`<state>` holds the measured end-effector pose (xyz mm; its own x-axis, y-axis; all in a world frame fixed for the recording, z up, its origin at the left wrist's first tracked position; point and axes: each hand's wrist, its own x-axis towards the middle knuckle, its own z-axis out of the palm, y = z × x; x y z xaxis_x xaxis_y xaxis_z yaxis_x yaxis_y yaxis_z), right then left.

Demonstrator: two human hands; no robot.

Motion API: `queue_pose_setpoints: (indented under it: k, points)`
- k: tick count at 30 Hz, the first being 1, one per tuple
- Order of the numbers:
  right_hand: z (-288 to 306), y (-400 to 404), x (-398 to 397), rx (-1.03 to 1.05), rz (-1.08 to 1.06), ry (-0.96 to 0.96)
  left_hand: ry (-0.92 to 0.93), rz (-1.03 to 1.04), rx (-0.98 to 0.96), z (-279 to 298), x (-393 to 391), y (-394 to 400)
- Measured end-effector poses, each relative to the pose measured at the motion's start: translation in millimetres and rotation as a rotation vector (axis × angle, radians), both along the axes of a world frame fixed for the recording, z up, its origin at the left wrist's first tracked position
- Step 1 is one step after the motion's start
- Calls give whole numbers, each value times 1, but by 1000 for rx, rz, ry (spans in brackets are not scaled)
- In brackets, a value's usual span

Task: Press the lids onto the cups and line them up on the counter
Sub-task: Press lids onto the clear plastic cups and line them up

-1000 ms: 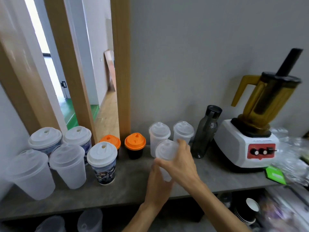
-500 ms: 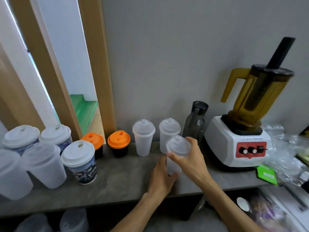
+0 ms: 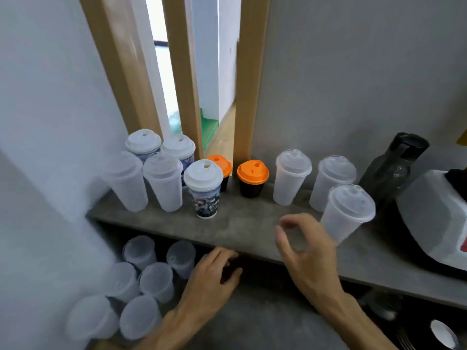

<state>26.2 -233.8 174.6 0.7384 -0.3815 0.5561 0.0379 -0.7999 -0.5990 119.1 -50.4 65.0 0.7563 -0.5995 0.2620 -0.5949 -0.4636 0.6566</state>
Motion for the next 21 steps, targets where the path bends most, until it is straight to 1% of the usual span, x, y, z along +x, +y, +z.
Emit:
queue_pose_setpoints:
  k: [2, 4, 6, 9, 12, 14, 17, 19, 21]
  points:
    - [-23, 32, 15, -23, 158, 148, -43, 122, 102, -22, 12, 51]
    - [-51, 63, 32, -24, 297, 342, -96, 252, 250, -45, 26, 97]
    - [-80, 90, 52, -31, 378, 540, -81, 351, 410, -60, 42, 132]
    - [-119, 117, 81, -20, 389, 782, -24, 385, 575, -66, 60, 153]
    - [-148, 131, 94, -18, 355, 950, -11, 356, 673, -70, 73, 148]
    - [-161, 135, 93, -21, 327, 1011, -24, 345, 712, -77, 79, 141]
    - [-169, 135, 88, -31, 293, 1045, -79, 353, 761, -89, 82, 135]
    - [-166, 131, 86, -36, 263, 1049, -93, 351, 769, -95, 84, 132]
    - [-160, 126, 85, -44, 227, 1031, -67, 338, 773, -98, 86, 131]
